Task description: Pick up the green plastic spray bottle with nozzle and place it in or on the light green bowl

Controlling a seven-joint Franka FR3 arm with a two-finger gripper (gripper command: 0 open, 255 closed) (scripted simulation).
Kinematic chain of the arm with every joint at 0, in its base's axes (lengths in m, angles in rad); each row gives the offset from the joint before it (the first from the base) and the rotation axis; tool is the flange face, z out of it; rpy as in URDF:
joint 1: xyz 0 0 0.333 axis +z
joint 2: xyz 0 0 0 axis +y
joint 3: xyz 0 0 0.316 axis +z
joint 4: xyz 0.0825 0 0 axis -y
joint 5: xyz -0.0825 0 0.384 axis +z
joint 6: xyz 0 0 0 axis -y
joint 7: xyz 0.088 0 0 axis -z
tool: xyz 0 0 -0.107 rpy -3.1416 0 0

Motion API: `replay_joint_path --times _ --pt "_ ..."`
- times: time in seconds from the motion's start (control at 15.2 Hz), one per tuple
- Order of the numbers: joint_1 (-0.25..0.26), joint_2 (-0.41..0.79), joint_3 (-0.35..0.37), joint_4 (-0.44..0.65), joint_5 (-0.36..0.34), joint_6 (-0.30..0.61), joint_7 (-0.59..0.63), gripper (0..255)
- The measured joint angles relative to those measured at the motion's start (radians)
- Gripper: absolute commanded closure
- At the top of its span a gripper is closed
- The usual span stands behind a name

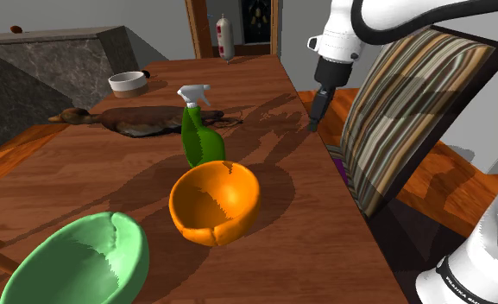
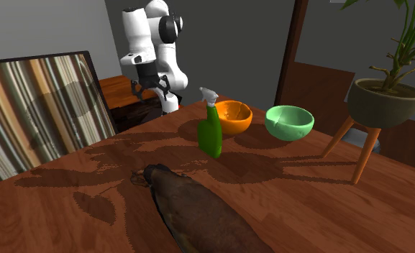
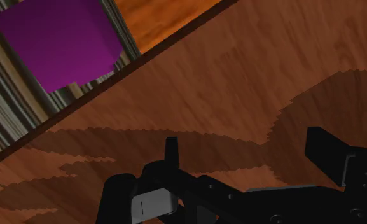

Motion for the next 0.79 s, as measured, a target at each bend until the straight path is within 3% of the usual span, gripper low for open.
replay_joint_path --times 0.79 --pt "0.128 0.255 0.047 0.168 0.109 0.264 -0.194 0"
